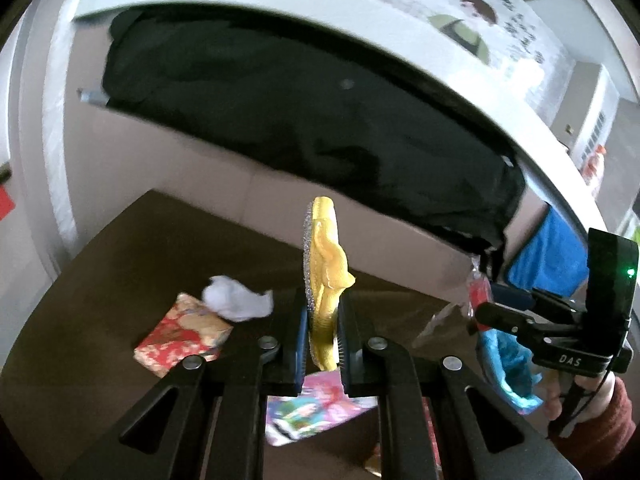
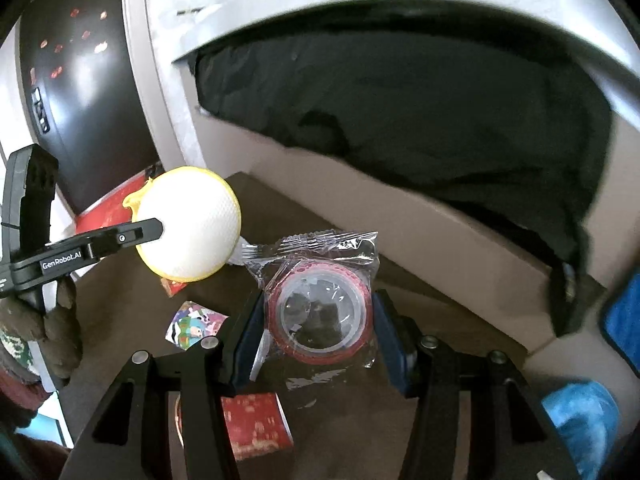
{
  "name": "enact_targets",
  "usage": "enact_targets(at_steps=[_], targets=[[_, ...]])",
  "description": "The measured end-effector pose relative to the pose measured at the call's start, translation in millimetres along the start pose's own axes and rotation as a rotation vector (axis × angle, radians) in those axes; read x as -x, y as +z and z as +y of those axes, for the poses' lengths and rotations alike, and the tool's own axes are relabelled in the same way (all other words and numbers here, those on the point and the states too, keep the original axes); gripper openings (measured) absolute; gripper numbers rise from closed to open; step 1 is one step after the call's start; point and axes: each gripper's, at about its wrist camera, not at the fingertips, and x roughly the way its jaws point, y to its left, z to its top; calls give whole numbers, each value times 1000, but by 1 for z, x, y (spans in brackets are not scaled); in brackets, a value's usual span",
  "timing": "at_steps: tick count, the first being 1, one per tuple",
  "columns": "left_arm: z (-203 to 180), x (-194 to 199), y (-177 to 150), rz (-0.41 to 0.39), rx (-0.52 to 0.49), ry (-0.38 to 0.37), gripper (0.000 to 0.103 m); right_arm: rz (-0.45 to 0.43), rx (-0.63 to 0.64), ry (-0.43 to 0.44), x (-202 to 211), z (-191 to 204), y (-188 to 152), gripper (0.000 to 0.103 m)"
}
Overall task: Collect trash
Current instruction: 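Grasp the plastic bag with red tape roll using the right tool while the left holds the sponge, then carry the sponge and taped bag over the bin with both tools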
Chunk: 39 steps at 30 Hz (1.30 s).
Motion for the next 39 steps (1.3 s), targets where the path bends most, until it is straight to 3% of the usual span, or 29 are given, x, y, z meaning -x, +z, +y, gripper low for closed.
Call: enact_targets(at_steps=[12,22,39], targets=[[-100,28,-14,-73,-145,-26,13,-137,-101,-55,70,-19,-28,50],[-184,38,-46,-123,-207,-122,13,-260,-137,-156,143,-43,-70,50],[-310,11,-82,-92,-364,-241,13,-369,-290,-351,243,-117,-143,50]])
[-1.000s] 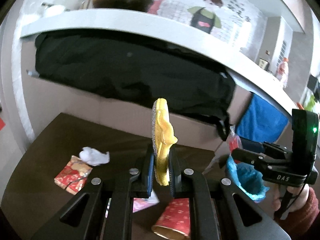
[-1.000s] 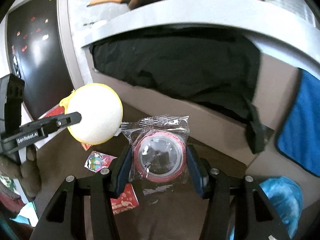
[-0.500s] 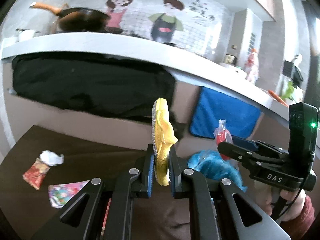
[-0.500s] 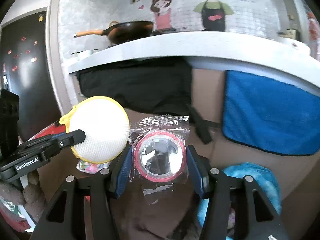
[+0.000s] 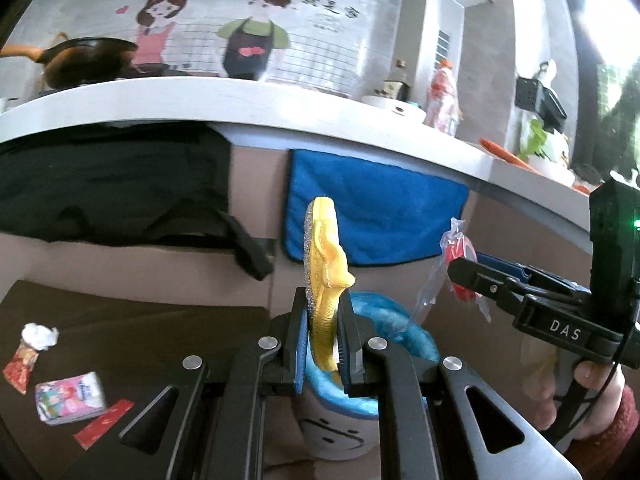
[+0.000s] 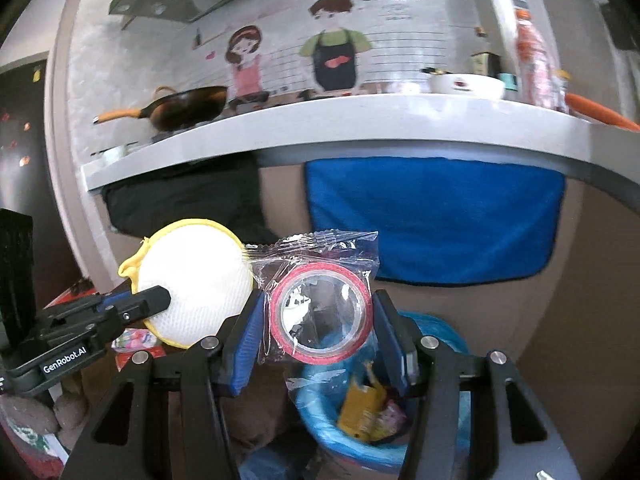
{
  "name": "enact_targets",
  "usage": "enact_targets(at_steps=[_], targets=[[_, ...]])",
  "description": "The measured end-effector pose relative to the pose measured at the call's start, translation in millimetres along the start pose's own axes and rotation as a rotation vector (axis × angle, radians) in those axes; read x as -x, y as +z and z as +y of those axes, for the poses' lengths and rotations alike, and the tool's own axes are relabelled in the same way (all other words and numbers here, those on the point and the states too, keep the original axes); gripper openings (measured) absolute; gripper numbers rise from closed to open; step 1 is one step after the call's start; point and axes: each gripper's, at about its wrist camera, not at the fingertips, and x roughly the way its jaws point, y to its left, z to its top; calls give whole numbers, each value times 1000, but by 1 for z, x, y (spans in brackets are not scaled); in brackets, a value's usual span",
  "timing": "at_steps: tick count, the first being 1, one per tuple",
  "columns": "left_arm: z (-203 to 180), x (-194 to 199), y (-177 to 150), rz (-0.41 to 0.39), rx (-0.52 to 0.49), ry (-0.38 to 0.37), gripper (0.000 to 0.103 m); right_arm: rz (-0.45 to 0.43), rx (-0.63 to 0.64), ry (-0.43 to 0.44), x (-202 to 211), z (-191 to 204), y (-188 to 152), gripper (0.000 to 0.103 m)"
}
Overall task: Collect trash
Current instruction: 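Carry the sponge and taped bag over the bin with both tools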
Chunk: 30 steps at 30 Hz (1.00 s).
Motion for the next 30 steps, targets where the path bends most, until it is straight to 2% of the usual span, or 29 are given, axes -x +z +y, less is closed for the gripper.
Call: enact_targets(at_steps=[13,19,30], targets=[[-31,-68,-20,94,-32,-69,13,30,-133,-36,-24,-60,-32,50],[-33,-90,-28,116,-38,-60,13,59,-177,-31,-45,-77,-45,50],[-25,-139,-44,229,7,-22,13,119,-232,-24,-83,-99,-65,50]])
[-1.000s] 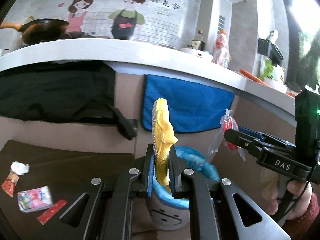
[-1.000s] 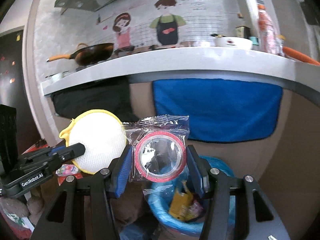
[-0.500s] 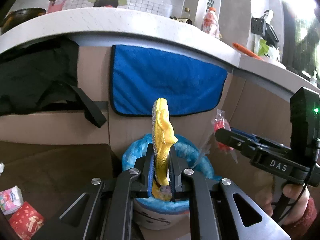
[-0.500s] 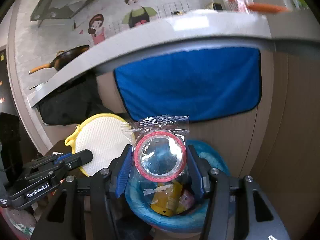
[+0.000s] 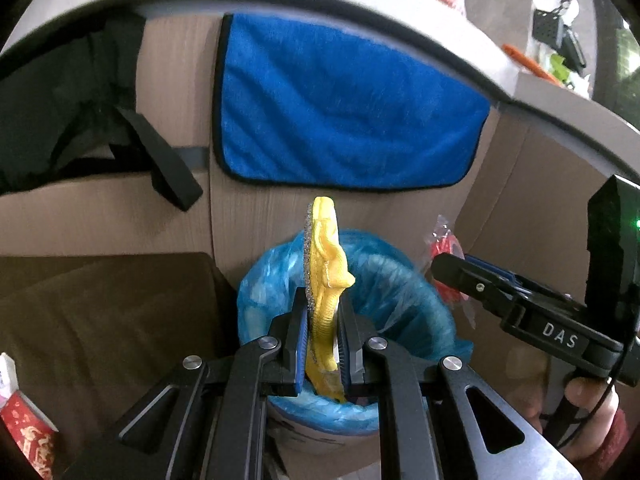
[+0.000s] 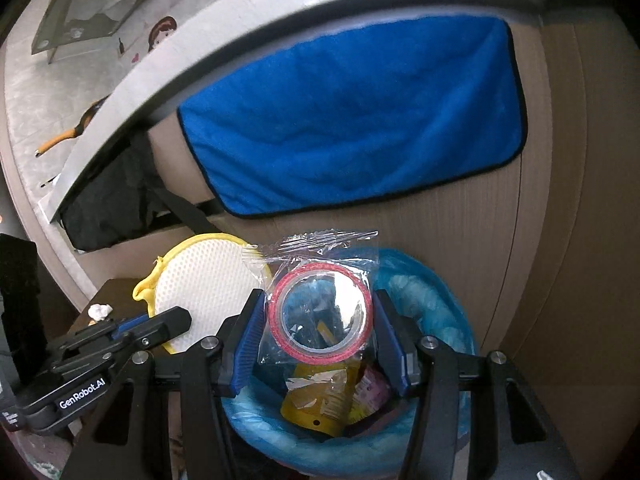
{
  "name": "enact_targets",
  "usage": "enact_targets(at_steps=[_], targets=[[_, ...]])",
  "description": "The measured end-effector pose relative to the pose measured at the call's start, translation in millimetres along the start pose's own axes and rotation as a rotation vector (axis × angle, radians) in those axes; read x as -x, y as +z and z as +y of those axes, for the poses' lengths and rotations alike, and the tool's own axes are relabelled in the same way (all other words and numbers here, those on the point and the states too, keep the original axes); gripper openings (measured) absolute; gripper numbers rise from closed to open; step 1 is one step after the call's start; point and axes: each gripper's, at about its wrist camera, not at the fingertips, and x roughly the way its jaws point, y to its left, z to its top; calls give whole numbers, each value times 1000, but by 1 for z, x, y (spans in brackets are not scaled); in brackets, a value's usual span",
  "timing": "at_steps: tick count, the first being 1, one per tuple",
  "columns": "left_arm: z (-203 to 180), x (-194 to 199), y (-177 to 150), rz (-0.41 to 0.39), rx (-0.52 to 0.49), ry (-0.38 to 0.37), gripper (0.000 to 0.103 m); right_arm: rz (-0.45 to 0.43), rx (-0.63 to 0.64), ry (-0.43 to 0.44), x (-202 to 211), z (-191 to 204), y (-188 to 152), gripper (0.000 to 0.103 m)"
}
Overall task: Collect trash
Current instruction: 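Carry the sponge and taped bag over the bin with both tools, then open both tools to drop the sponge and taped bag into the bin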
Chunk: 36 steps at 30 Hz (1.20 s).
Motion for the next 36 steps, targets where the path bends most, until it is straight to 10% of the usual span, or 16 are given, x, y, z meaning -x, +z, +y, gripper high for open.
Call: enact_targets(at_steps=[21,25,36], targets=[[11,-54,-6,91,39,16,16,105,-47,-17,-47,-27,-27,51],[19,-53,-5,111,81,-59,67,113,-42,-36,-49,-26,-28,56],[51,24,5,-21,139,-18,67,61,17,-102,-13,2,-20,58]])
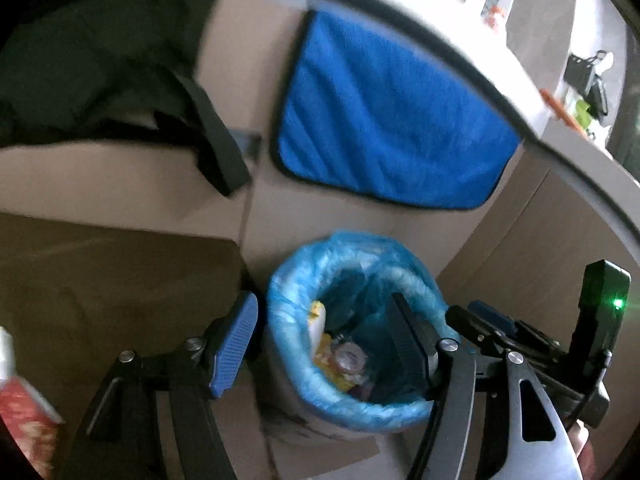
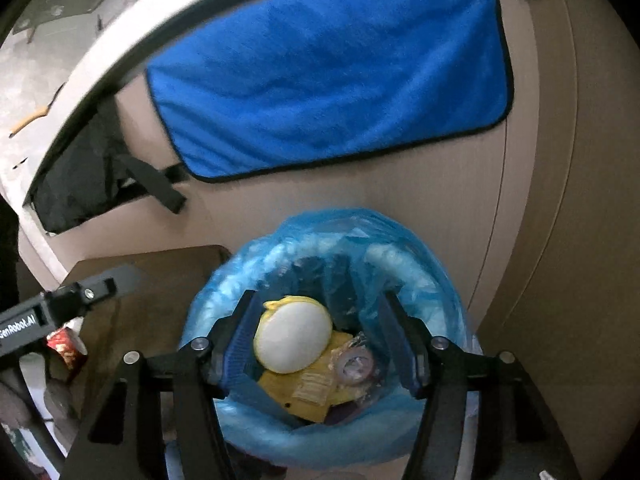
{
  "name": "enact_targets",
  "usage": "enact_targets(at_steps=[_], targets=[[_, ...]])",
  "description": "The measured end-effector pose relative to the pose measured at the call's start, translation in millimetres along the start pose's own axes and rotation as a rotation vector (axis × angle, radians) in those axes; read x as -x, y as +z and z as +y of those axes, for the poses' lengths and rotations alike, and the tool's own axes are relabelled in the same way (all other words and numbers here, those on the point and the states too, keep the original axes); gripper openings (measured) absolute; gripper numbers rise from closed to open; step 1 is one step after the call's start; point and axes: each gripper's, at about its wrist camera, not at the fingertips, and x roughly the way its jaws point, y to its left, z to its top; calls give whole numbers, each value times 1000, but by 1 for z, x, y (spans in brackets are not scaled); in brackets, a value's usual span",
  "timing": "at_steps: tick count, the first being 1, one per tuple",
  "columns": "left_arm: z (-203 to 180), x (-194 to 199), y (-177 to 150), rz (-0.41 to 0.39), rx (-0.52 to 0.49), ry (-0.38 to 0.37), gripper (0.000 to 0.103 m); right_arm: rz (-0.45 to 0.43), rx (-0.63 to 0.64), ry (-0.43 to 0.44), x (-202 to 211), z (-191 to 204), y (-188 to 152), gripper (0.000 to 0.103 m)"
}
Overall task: Collect trash
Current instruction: 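Open both tools to drop the sponge and taped bag into the bin, then return to the table and grasp the red-gold snack bag with the left tool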
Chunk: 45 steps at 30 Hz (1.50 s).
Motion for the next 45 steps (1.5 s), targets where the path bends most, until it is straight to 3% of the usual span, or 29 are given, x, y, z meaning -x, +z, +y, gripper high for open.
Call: enact_targets(at_steps=[9,12,20,26,29,40,42,45], targets=[[66,103,-5,-110,-2,92,67,-39,98,73,36,82,-6,58],[103,128,-10,-116,5,163,67,-32,134,90,39,113,-12,64],[225,182,-43,-113,156,325,67,39,243,206,31,194,-24,64],[302,191,-60,-81,233,418,67,78,324,271,20,245,-34,64],[330,185,-68,-25,232,441,67,103,367,282,12,268,-37,64],[380,129,-53,138,129,471,66,142,423,312,-18,323,-26,64],[383,126,-53,148,133,470,61,137,431,314,-21,334,-19,64],[384,131,-53,132,134,438,33,132,455,325,-24,357,-11,64]])
